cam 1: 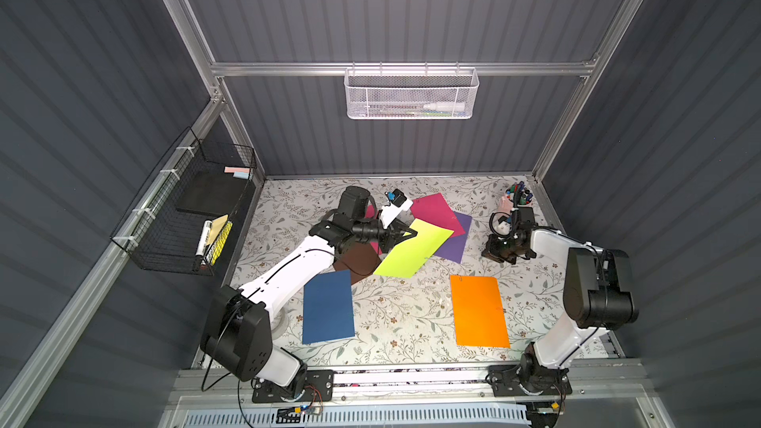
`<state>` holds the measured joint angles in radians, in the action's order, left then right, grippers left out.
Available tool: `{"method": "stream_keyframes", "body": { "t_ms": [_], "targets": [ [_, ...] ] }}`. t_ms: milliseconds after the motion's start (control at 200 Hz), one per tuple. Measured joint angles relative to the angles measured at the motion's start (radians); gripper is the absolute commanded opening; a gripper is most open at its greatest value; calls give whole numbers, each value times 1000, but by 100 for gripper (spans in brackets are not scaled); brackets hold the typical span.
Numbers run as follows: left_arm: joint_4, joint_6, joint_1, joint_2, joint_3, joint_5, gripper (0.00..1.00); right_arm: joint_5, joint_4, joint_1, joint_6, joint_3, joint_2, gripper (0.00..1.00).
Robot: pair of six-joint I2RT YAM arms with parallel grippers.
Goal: Unclip the paperclips from the documents
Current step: Place the paper clip at the center of the board, then adjust the document.
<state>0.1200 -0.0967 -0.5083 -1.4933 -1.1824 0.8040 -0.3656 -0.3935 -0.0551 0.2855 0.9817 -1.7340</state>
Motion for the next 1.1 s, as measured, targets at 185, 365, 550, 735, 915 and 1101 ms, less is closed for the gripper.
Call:
{"method": "stream_keyframes", "body": {
  "t_ms": [185, 365, 550, 735, 915, 1101],
  "targets": [
    [-22, 11, 0, 13, 0, 16, 0, 66, -23, -1, -22, 10, 8, 54],
    [-90, 55, 16, 30, 0, 80, 0, -32, 44, 5, -104, -55, 167, 60],
    [-143, 79, 34, 34, 0, 148, 0, -355, 443, 44, -114, -290, 401, 76],
    [-155, 94, 48, 34, -33, 201, 0, -645, 848, 70, -25, -393, 374, 76],
    [-172, 101, 50, 34, -74, 252, 0, -793, 967, 181, -19, -345, 360, 74],
    [-173, 102, 52, 30, -76, 260, 0, -863, 966, 228, -42, -278, 403, 72]
  ]
}}
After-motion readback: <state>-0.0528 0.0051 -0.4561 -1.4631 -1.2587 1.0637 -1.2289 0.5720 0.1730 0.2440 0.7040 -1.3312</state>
